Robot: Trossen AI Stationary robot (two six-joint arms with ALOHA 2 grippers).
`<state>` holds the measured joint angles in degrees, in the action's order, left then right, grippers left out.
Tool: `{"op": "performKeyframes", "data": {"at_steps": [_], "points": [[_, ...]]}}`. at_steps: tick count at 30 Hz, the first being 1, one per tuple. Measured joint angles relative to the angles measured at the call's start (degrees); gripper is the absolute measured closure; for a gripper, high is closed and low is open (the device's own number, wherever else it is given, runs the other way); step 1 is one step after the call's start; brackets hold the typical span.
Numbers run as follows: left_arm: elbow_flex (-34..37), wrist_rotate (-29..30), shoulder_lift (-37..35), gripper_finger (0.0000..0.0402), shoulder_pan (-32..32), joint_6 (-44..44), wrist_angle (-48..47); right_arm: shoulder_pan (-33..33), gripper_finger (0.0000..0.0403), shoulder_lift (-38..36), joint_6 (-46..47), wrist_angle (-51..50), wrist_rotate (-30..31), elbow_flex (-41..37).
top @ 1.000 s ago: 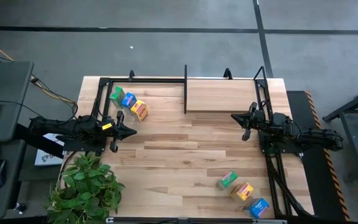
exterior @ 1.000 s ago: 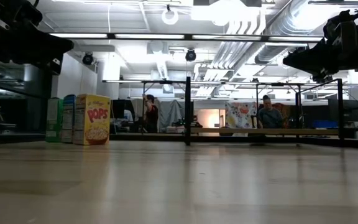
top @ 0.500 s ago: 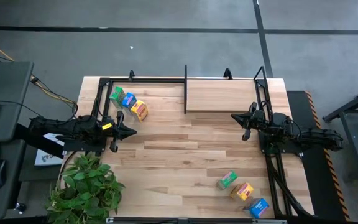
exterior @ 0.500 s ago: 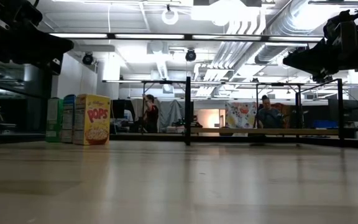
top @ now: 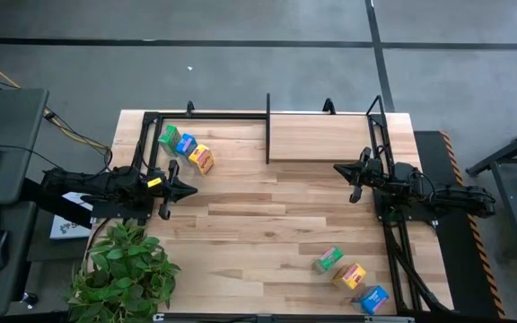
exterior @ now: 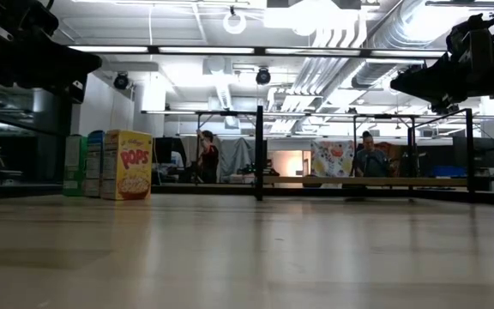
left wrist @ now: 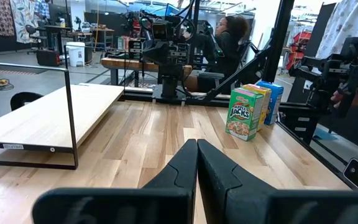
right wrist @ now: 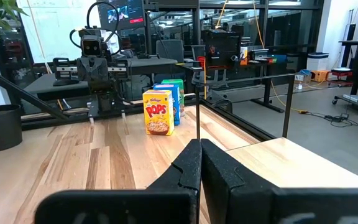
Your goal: Stack cereal on shelf
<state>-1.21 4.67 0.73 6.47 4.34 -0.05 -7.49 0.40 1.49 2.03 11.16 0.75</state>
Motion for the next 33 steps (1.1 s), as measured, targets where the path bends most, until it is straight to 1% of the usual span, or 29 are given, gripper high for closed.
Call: {"op": "performKeyframes", "data": {"at_steps": [25, 30, 33], "points": [[0.0, 0.0, 0.0, 0.0398, 0.0, -0.4, 0.3, 0.0, 0.0402, 0.0, 0.0, 0.0, 0.2, 0.0], [-0.1, 0.4, 0.0, 0.0398, 0.0, 0.1, 7.0, 0.0, 0.0402, 0.0, 0.0, 0.0, -0.2, 0.0], [0.3, 4.0, 0.0, 0.0398, 0.0, -0.7, 17.3, 0.0, 0.0402, 0.0, 0.0, 0.0, -0.1, 0.0]]}}
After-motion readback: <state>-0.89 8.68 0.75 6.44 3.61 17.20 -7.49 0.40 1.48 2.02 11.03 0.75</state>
